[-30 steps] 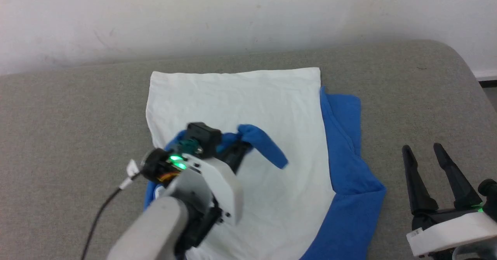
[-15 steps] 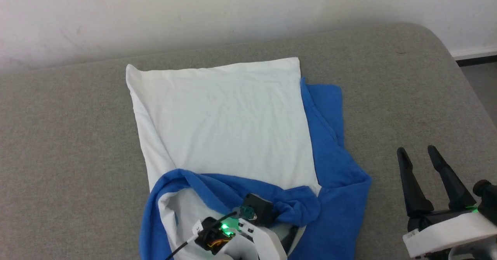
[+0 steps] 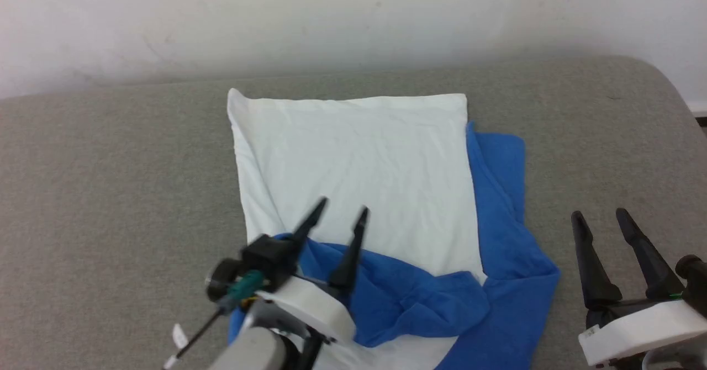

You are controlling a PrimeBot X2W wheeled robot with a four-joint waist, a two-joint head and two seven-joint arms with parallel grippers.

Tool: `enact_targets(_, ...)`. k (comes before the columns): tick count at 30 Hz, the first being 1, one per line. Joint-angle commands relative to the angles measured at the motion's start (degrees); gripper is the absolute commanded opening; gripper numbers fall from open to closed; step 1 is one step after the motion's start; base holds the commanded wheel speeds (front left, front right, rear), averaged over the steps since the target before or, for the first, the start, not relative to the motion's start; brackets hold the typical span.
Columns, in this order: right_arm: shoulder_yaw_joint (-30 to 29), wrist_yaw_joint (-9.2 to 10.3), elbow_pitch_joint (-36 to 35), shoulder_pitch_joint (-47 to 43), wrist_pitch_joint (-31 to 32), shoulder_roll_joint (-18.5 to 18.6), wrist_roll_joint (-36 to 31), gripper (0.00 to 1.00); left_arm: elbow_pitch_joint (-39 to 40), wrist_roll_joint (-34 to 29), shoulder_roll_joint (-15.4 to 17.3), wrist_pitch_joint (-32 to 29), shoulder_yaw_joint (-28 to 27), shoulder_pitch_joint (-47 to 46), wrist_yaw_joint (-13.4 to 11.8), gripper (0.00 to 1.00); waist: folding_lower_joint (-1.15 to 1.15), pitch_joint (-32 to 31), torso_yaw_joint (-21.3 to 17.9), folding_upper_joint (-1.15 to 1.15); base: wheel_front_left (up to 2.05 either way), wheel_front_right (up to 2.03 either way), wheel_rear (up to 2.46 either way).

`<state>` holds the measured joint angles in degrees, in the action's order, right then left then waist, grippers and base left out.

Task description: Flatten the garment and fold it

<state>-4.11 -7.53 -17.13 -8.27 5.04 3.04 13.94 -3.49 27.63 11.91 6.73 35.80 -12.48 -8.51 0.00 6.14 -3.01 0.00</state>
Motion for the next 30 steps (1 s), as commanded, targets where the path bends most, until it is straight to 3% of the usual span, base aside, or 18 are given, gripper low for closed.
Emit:
enact_targets(1, -0.36, 0.04, -0.15, 0.03, 0.31, -0.16, -0.39, 1.0, 0.82, 0.17, 0.83, 2.46, -2.36, 0.27, -1.07, 1.0, 0.0, -0.44, 1.75, 0.0, 0.0, 0.0, 0.0)
enact_targets(6, -1.43, 0.04, 1.04, 0.76, 0.87, -0.03, -0.32, 1.0, 0.91, 1.52, 3.16, 7.35, -10.95, 1.16, -3.2, 1.0, 0.0, -0.22, 3.2, 0.0, 0.0, 0.0, 0.0)
enact_targets(13, -3.98, 0.04, 8.03, 5.26, 1.22, 1.98, 3.07, 1.0, 1.97, 0.92, 5.0, 8.23, -23.69, 5.82, -4.01, 1.0, 0.0, 0.81, 4.4, 0.0, 0.0, 0.0, 0.0)
enact_targets(17, -6.27, 0.04, 17.38, 12.05, 2.67, 5.13, 6.11, 1.0, 4.33, -2.37, 5.0, 8.25, -28.75, 8.24, -2.22, 1.0, 0.0, 2.88, 5.69, 0.0, 0.0, 0.0, 0.0)
enact_targets(22, -6.87, 0.04, 32.22, 23.53, 8.11, 10.61, 11.25, 1.0, 6.57, -6.07, 3.67, 8.26, -31.28, 8.82, 1.17, 1.0, 0.0, 6.5, 8.4, 0.0, 0.0, 0.0, 0.0)
enact_targets(30, -0.83, 0.04, 49.59, 39.86, 21.7, 17.9, 17.46, 1.0, 7.55, -10.17, -0.15, 8.26, -31.36, 6.58, 6.17, 1.0, 0.0, 12.09, 12.36, 0.0, 0.0, 0.0, 0.0)
